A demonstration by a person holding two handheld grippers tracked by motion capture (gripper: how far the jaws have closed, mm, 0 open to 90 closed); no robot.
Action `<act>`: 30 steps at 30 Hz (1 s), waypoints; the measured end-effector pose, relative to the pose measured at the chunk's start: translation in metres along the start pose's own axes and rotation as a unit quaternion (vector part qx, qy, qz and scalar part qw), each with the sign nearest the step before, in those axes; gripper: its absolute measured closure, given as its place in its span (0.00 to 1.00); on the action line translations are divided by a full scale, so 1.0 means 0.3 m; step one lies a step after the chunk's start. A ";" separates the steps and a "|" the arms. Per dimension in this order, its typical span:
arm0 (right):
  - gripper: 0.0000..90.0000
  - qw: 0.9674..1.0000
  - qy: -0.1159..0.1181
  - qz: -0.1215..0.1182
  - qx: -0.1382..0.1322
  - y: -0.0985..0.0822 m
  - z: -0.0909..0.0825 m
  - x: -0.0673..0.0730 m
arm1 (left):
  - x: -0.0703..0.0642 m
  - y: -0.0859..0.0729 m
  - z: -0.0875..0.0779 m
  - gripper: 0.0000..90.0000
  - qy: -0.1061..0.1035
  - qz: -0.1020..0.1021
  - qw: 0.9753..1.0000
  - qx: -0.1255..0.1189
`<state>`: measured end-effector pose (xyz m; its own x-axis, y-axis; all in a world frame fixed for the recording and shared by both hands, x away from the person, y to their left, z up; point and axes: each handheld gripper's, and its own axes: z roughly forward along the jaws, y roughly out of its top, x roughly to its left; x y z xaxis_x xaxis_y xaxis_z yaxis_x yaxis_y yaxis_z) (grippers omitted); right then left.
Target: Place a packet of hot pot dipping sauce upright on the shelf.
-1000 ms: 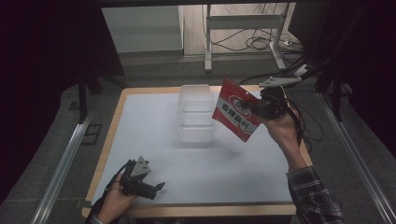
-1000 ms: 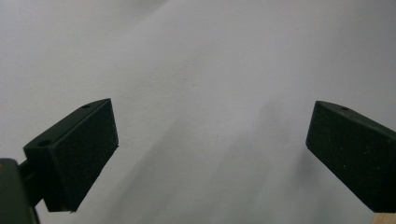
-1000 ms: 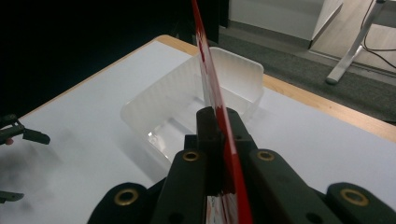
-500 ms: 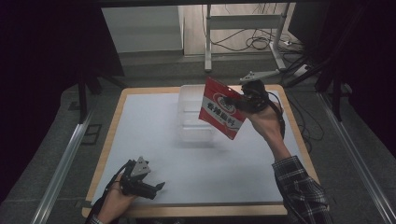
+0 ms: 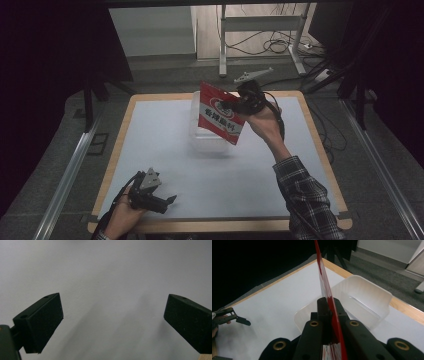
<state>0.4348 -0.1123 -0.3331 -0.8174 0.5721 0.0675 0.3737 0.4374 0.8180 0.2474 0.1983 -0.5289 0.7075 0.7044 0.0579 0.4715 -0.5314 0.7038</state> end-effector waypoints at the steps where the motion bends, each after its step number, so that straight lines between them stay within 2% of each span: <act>1: 0.97 1.000 0.003 -0.002 0.001 0.005 0.008 0.003 | 0.000 0.000 0.000 0.03 0.000 0.000 1.000 0.000; 16: 0.97 1.000 0.020 -0.012 0.005 0.052 0.110 0.040 | -0.003 0.000 0.002 0.03 0.001 0.000 1.000 0.001; 22: 0.97 1.000 0.024 -0.002 0.014 0.033 0.160 0.030 | -0.002 0.001 0.001 0.03 0.001 0.003 1.000 0.003; 30: 0.97 1.000 0.018 0.012 0.019 -0.004 0.185 -0.002 | -0.004 0.001 0.002 0.03 0.001 0.004 1.000 0.004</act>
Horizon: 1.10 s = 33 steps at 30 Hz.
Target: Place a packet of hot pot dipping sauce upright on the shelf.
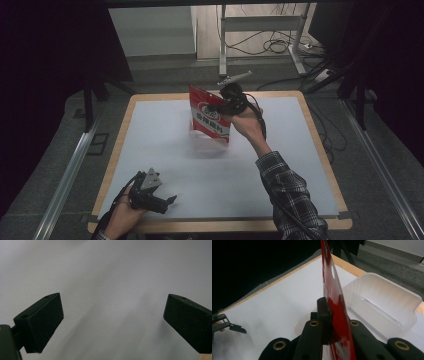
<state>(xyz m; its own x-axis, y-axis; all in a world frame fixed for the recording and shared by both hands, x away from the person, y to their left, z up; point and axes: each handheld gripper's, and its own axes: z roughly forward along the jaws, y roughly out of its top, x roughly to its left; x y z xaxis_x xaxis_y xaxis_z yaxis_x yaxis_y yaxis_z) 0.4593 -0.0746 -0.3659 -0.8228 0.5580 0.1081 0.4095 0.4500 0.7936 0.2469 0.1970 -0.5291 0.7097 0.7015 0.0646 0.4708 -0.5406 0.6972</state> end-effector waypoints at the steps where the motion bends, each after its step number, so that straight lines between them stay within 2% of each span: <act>1: 0.97 1.000 -0.003 -0.002 0.003 -0.005 0.004 -0.002 | 0.000 0.000 0.000 0.03 0.000 0.001 1.000 0.000; 3: 0.97 1.000 -0.010 -0.006 0.015 -0.023 0.026 -0.007 | -0.001 0.000 0.001 0.03 0.001 0.001 1.000 0.001; 6: 0.97 1.000 -0.003 -0.002 0.011 -0.034 0.039 -0.011 | -0.003 0.000 0.001 0.03 0.001 0.003 1.000 0.001; 9: 0.96 1.000 -0.011 -0.002 0.012 -0.039 0.049 -0.015 | -0.003 0.000 0.001 0.03 0.001 0.003 1.000 0.002; 13: 0.95 1.000 -0.008 0.000 0.013 -0.042 0.050 -0.020 | -0.003 0.000 0.002 0.03 0.001 0.003 1.000 0.002; 17: 0.90 1.000 -0.020 -0.016 0.017 -0.034 0.048 -0.006 | -0.003 0.001 0.002 0.03 0.002 0.004 1.000 0.002; 19: 0.82 0.999 -0.026 -0.027 0.015 -0.028 0.045 0.006 | -0.003 0.001 0.002 0.03 0.002 0.003 1.000 0.002; 20: 0.82 0.999 -0.026 -0.027 0.015 -0.028 0.045 0.006 | -0.003 0.001 0.002 0.03 0.002 0.003 1.000 0.002; 33: 0.48 0.999 -0.033 -0.035 0.002 -0.029 0.024 0.016 | -0.007 0.001 0.004 0.03 0.003 0.007 1.000 0.004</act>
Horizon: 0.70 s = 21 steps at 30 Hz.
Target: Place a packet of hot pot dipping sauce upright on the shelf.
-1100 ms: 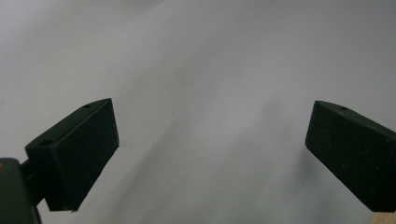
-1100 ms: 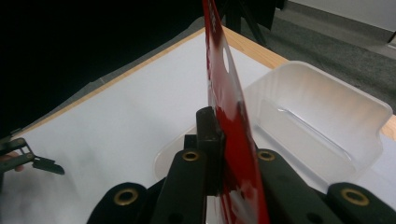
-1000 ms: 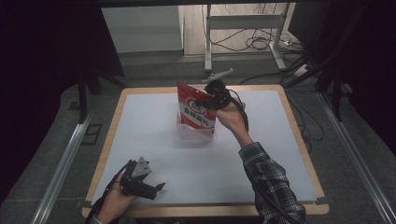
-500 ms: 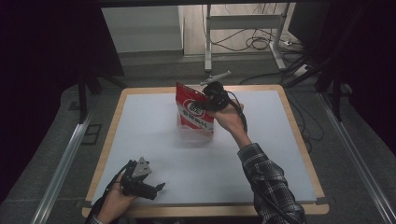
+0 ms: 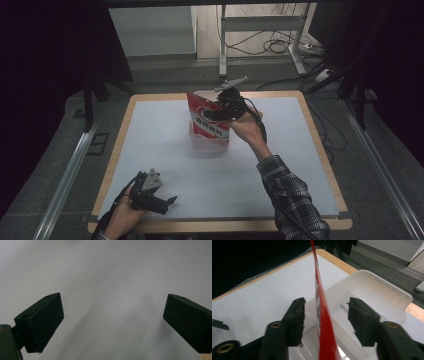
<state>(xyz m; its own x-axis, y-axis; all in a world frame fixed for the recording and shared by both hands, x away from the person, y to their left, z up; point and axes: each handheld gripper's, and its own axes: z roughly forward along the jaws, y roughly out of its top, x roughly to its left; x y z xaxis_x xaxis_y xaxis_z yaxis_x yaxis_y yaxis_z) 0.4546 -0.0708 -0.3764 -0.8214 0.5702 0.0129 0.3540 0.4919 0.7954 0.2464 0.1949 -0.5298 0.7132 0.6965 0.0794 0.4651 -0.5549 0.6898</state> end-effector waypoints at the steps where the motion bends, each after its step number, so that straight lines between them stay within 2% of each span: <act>1: 0.46 1.000 0.000 0.000 -0.002 0.000 -0.003 0.001 | 0.000 0.000 0.000 0.03 0.000 0.000 1.000 0.000; 11: 0.29 1.000 -0.003 -0.007 -0.005 -0.019 -0.026 0.009 | -0.001 0.000 0.000 0.03 0.000 0.002 1.000 0.001; 21: 0.19 1.000 0.006 -0.014 -0.011 -0.035 -0.054 0.018 | -0.001 0.000 0.001 0.03 0.001 0.002 1.000 0.002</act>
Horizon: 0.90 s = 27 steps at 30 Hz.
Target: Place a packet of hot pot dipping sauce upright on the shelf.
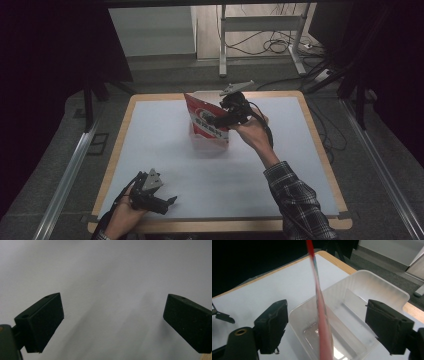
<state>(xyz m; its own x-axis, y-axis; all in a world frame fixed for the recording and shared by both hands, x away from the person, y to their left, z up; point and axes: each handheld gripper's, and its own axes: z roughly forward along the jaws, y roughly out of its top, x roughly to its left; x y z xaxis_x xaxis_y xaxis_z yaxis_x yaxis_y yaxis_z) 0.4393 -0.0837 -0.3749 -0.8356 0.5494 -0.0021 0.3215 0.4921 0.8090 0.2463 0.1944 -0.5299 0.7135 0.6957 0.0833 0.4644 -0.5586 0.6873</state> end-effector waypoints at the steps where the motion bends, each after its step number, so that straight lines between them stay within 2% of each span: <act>1: 0.19 1.000 0.001 -0.002 -0.001 -0.001 -0.003 0.000 | 0.000 0.000 0.000 0.03 0.000 0.000 1.000 0.000; 8: 0.13 1.000 0.010 0.004 -0.006 -0.011 -0.025 0.001 | 0.000 0.000 0.000 0.03 0.000 0.000 1.000 0.000; 15: 0.09 1.000 0.007 0.007 -0.004 -0.029 -0.052 0.002 | 0.002 0.000 0.000 0.03 0.001 -0.002 1.000 0.000; 27: 0.03 1.000 0.006 0.010 -0.016 -0.063 -0.100 0.005 | 0.003 0.000 -0.001 0.03 0.001 -0.003 1.000 0.000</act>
<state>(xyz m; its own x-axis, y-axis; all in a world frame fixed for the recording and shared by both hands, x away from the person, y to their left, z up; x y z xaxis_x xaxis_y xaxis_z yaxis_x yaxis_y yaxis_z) 0.4186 -0.1123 -0.3725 -0.8346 0.5505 0.0212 0.3236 0.4588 0.8275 0.2466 0.1951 -0.5297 0.7095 0.7002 0.0799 0.4687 -0.5535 0.6885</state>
